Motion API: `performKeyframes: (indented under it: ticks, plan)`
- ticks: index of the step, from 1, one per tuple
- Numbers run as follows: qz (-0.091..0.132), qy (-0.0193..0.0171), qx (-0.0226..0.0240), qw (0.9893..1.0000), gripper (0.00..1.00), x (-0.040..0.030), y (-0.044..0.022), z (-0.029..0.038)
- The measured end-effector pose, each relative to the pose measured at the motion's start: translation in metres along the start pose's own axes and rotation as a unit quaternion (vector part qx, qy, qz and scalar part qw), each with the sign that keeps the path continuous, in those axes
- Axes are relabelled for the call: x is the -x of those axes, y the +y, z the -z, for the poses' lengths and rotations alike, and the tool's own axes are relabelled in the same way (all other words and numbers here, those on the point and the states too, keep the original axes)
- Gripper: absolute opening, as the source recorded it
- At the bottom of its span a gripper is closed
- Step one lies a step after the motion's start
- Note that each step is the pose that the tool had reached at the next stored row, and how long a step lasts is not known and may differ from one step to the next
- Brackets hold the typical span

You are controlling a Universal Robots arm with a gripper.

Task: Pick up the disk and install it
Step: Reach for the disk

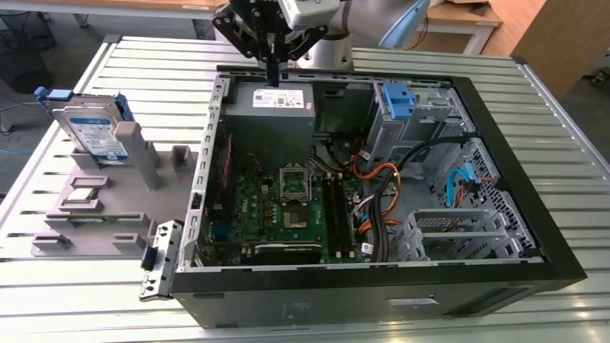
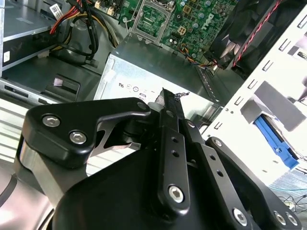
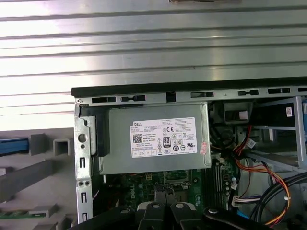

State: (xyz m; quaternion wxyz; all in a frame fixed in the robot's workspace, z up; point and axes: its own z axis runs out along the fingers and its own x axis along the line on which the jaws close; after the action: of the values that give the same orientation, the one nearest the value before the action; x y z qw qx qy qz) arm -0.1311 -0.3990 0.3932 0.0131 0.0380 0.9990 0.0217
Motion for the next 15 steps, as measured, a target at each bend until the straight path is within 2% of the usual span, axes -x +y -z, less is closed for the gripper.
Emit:
performKeyframes:
  ticks: [15]
  plan:
    - [0.000,0.0000,0.0000,1.0000,0.10,-0.0169,-0.0012,0.0004]
